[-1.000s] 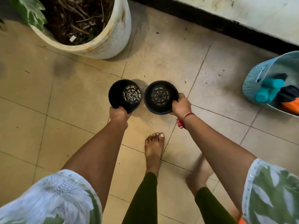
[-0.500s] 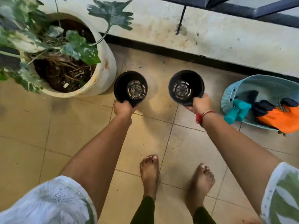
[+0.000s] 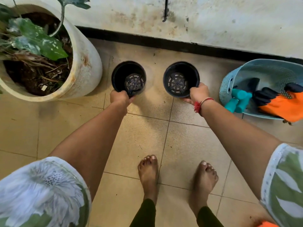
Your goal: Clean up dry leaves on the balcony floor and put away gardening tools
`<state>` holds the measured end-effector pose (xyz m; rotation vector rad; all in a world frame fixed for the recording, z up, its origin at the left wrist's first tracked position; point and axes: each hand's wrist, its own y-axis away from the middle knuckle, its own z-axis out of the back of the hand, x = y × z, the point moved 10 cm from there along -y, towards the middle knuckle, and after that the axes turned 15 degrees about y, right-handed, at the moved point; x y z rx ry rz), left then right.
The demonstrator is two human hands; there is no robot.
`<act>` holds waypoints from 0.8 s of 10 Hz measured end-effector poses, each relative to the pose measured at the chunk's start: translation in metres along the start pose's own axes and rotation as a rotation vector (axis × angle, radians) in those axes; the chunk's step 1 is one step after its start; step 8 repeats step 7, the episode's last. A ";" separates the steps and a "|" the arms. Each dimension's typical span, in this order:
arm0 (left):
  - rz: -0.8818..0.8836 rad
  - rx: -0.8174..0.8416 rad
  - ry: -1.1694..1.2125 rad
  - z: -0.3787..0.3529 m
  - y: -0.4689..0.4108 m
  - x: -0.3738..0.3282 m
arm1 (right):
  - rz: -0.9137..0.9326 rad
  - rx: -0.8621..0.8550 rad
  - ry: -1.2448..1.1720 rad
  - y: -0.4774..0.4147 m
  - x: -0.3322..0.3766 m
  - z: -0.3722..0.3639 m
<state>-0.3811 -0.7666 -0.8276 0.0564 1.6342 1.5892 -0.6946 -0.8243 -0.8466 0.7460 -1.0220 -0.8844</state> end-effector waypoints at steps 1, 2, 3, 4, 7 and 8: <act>-0.008 0.026 -0.041 -0.011 0.000 -0.003 | -0.002 -0.022 0.075 -0.002 -0.001 0.004; 0.014 0.064 -0.058 -0.022 0.005 -0.004 | 0.002 -0.039 0.104 -0.001 -0.002 0.006; 0.029 0.049 -0.117 -0.017 0.009 -0.001 | -0.078 0.013 0.015 0.009 -0.014 0.000; 0.020 0.048 -0.117 -0.014 0.009 0.000 | -0.173 0.060 -0.132 0.018 -0.026 -0.010; 0.008 0.086 -0.118 -0.030 0.020 -0.001 | -0.139 0.001 -0.125 0.015 -0.012 -0.007; 0.008 0.086 -0.118 -0.030 0.020 -0.001 | -0.139 0.001 -0.125 0.015 -0.012 -0.007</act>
